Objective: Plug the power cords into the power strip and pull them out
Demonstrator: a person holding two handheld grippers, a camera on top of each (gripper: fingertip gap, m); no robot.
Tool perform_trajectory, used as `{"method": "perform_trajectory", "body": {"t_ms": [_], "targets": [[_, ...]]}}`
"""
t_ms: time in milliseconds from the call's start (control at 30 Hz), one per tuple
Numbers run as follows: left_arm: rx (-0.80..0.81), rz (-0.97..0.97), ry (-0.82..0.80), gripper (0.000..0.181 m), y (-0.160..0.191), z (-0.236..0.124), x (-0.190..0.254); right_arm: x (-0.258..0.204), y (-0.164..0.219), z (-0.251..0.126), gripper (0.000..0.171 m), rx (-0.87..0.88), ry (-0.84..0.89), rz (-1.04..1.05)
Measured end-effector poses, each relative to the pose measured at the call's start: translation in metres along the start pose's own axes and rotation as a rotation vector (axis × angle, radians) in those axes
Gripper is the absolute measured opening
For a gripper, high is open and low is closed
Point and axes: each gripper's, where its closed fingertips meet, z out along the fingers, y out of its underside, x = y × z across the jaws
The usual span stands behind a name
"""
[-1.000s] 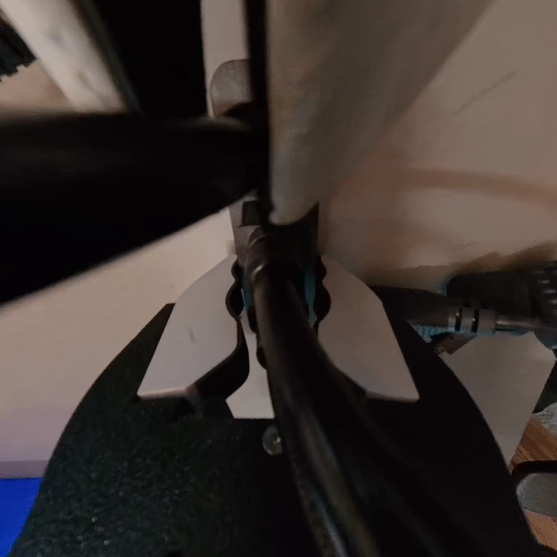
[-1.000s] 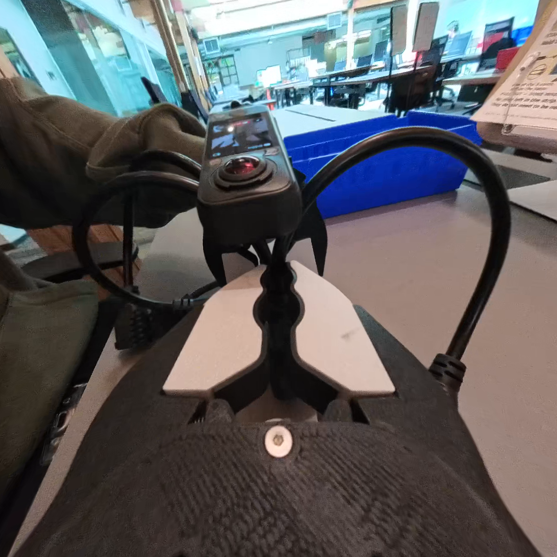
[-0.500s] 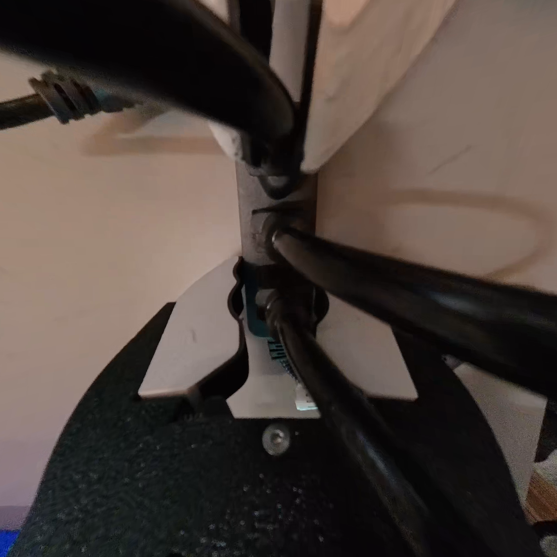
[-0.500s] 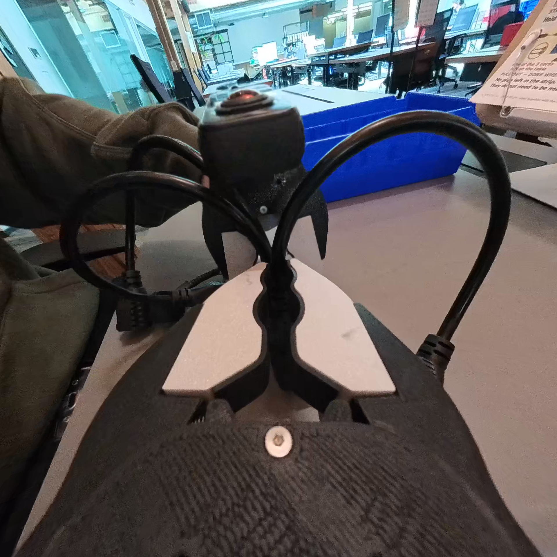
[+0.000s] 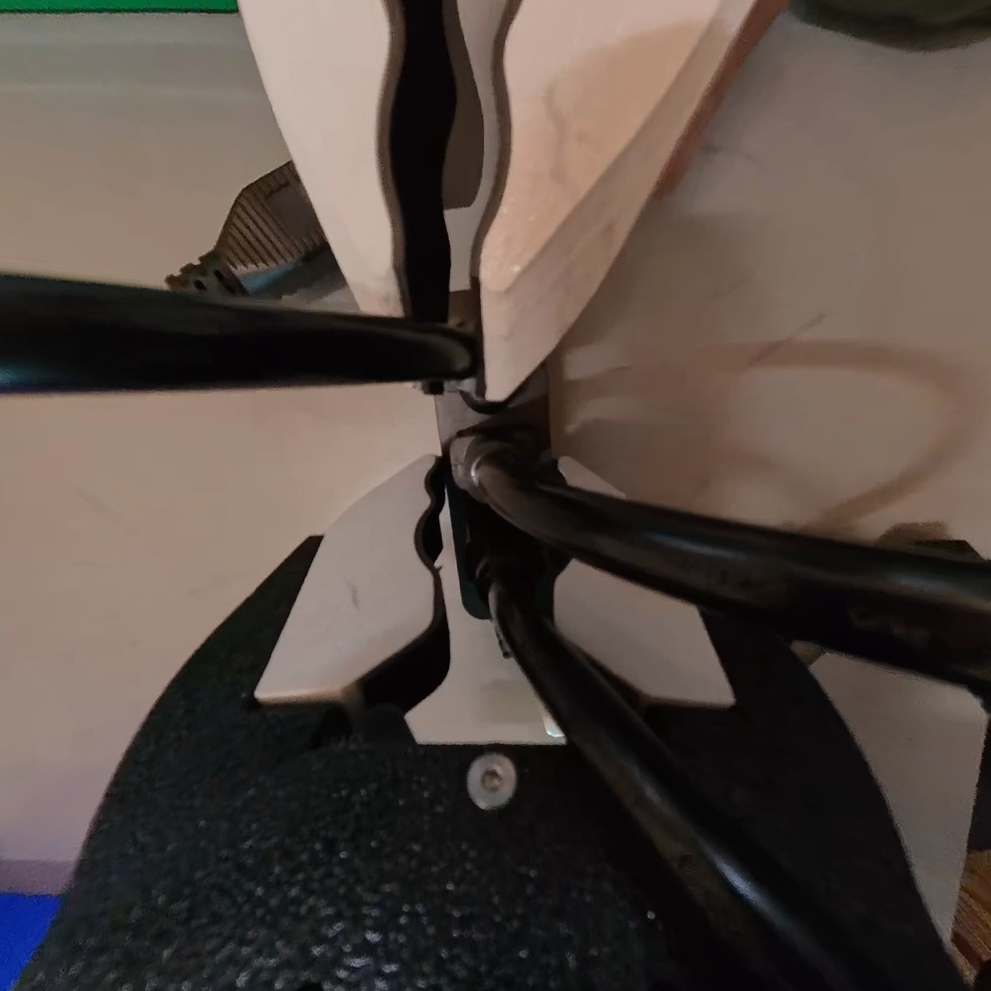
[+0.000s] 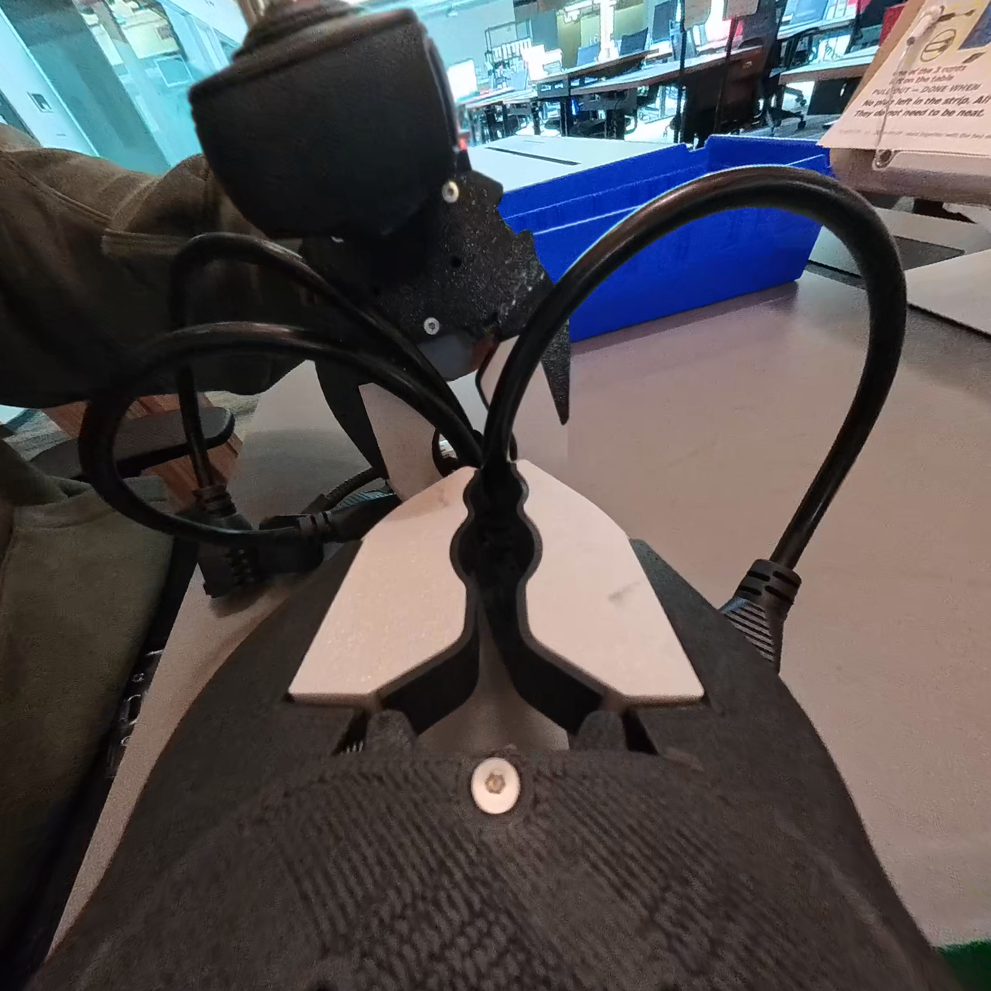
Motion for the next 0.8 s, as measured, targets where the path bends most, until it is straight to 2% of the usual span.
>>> {"method": "perform_trajectory", "body": {"t_ms": [33, 133, 400, 533, 800], "targets": [[0.023, 0.01, -0.013, 0.027, -0.004, -0.002, -0.001, 0.001, 0.001, 0.0, 0.008, -0.006, 0.01, 0.004], [0.014, -0.004, -0.018, 0.027, -0.004, -0.003, 0.0, 0.001, 0.002, 0.0, 0.008, -0.016, 0.011, 0.002], [-0.207, 0.006, 0.027, 0.024, 0.007, -0.001, 0.003, -0.001, 0.006, 0.005, 0.007, -0.01, -0.019, 0.028], [-0.281, 0.041, 0.053, 0.025, 0.008, 0.0, 0.003, -0.002, 0.005, 0.005, 0.007, -0.038, 0.003, -0.024], [-0.311, 0.054, 0.066, 0.025, 0.008, 0.002, 0.004, -0.004, 0.003, 0.005, 0.006, -0.005, -0.011, -0.004]]}}
